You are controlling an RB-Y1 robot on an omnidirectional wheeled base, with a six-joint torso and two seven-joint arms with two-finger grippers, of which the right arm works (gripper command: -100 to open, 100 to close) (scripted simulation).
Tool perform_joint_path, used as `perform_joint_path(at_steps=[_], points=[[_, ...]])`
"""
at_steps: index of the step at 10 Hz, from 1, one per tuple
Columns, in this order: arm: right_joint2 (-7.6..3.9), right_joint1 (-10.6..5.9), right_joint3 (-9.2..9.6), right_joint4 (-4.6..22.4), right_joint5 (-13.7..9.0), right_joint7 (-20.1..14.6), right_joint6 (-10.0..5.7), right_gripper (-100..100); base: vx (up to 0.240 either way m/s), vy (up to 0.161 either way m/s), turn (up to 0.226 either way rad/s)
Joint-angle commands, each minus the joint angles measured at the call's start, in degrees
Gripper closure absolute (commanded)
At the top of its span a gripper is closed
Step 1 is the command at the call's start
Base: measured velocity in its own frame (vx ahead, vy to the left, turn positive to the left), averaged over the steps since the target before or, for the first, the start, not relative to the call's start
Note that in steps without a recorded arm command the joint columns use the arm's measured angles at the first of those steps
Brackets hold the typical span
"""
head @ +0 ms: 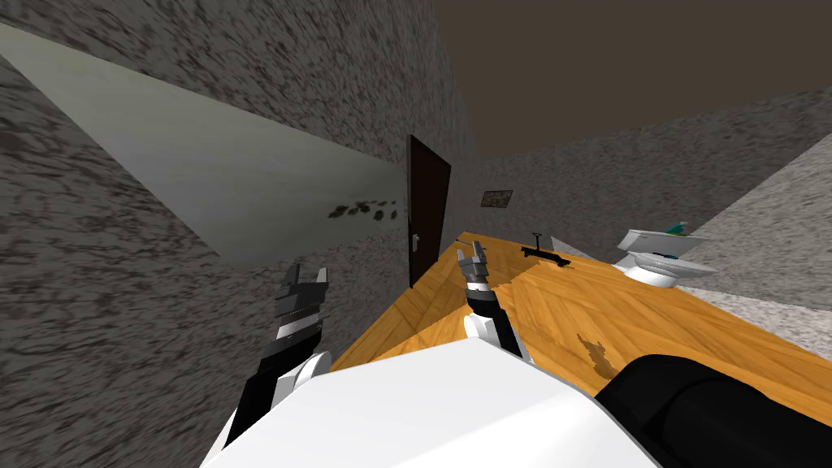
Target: Pull the door open
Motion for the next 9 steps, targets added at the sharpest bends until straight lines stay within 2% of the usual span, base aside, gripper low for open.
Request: perform_joint_path(at_steps=[1, 5, 9], points=[[-0.56, -0.78, 0.09, 1.61, 0.98, 1.28, -0.07, -100, 0.1, -0.109, 0.103], [-1.68, -2.58, 0.31, 5.3, 3.21, 4.22, -0.22, -100, 0.082, -0.034, 0.051], [-3.4, -5.77, 0.68, 11.87, 7.19, 9.46, -0.5, -100, 0.116, -0.086, 0.097]])
